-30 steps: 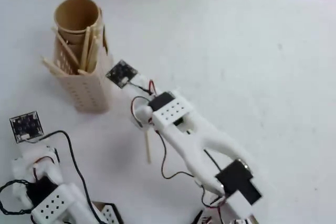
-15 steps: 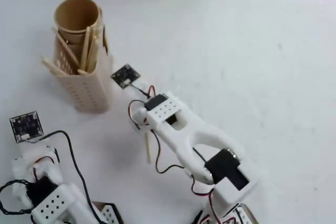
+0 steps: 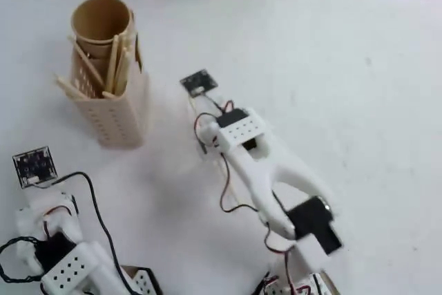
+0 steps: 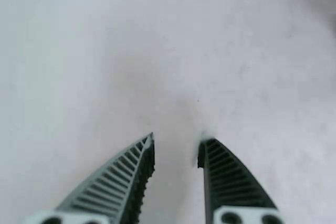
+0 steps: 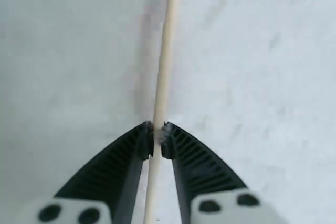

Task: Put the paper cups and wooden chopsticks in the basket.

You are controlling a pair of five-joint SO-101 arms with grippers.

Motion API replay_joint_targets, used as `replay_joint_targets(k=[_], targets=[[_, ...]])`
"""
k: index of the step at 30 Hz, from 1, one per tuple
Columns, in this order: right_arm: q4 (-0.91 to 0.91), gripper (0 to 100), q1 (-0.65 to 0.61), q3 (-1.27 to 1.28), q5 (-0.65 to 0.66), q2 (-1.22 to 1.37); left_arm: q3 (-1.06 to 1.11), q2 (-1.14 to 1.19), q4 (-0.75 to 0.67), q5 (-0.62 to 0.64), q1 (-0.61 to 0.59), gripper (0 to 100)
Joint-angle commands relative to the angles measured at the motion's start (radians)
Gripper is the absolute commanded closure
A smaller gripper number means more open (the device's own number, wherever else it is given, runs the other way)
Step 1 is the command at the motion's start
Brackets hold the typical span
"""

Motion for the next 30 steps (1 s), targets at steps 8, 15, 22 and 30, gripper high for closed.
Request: replay_joint_targets(k=[8, 15, 22, 30], targets=[[-0.008, 98.1, 0.073, 0.046, -0.011, -0.753, -0.005, 0.004, 0.002, -0.009, 0.008, 85], [-0.021, 98.2, -0.042, -0.192, -0.002, -0.835, -0.005, 0.004, 0.002, -0.009, 0.010, 85], [-0.265, 98.2, -0.188, -0.457, -0.009, -0.552, -0.005, 0.005, 0.002, -0.009, 0.010, 85], [-0.424, 98.1, -0.206, -0.784, -0.011, -0.160, -0.005, 0.005, 0.002, -0.009, 0.010, 85]])
